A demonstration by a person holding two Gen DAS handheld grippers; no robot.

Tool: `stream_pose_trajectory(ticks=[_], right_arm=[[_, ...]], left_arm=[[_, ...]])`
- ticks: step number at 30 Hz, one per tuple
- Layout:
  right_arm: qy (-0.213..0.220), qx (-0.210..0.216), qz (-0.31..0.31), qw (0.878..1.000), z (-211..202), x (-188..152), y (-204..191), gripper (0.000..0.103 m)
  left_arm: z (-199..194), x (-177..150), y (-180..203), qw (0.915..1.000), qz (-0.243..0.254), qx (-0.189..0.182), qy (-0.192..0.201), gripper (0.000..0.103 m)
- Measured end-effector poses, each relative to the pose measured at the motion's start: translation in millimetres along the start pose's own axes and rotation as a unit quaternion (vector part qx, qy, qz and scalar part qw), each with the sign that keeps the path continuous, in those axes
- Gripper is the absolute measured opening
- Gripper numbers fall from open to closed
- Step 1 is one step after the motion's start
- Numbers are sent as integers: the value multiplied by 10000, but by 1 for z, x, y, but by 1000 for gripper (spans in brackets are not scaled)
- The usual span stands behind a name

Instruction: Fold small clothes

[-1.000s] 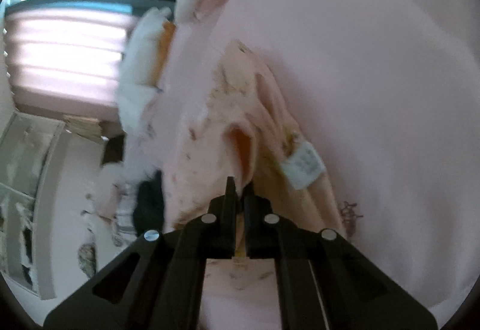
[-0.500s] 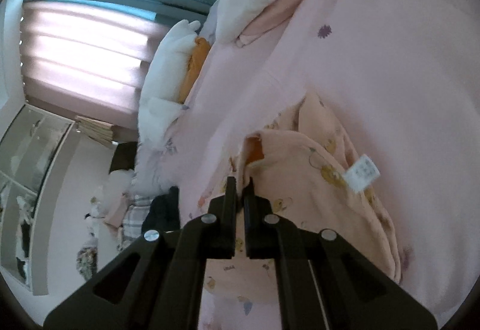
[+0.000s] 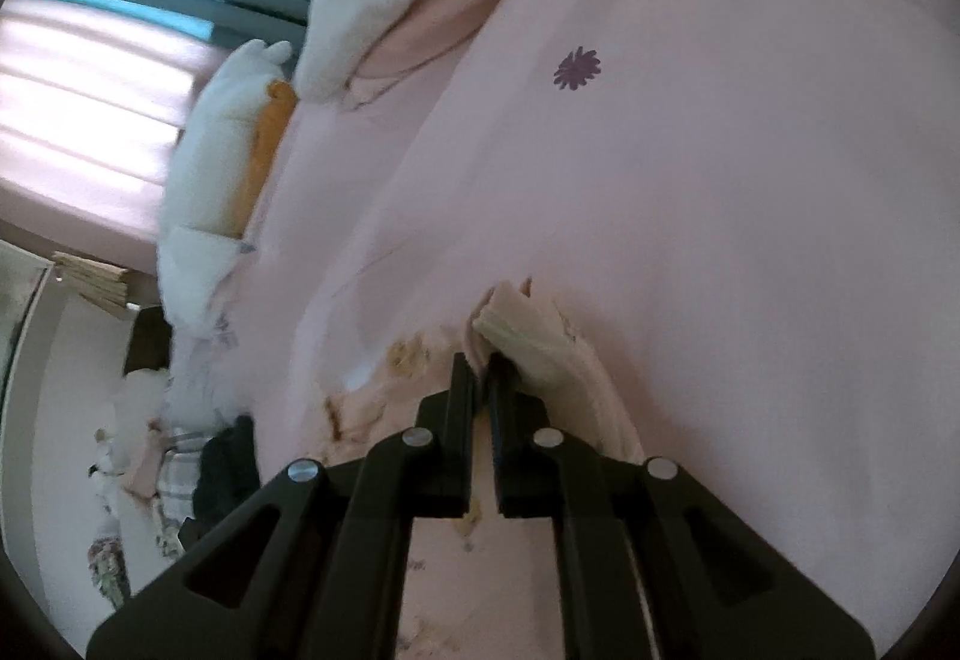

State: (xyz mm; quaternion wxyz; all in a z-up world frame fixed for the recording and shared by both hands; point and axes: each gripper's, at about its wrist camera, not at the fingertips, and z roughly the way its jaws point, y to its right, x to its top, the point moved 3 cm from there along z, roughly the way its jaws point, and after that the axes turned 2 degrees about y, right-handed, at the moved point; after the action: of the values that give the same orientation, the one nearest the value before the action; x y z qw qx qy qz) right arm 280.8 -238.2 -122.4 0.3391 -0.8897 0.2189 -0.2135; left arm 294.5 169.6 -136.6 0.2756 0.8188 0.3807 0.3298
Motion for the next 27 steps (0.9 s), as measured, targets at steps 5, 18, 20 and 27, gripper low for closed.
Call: stream_pose_trajectory(ticks=[5, 18, 20, 27], right_arm=[[-3, -174, -113, 9998, -6, 15, -3, 10], [-645, -347, -1561, 9850, 12, -26, -41, 19], [-728, -498, -1537, 9842, 31, -27, -34, 15], [-516, -345, -1216, 9906, 8, -5, -18, 6]], left_arm=[[-11, 7, 26, 9975, 606, 166, -320, 20], [6, -48, 65, 9761, 1768, -114, -1256, 59], [27, -45, 60, 9811, 1577, 60, -1117, 59], [-7, -31, 51, 9882, 1173, -22, -981, 59]])
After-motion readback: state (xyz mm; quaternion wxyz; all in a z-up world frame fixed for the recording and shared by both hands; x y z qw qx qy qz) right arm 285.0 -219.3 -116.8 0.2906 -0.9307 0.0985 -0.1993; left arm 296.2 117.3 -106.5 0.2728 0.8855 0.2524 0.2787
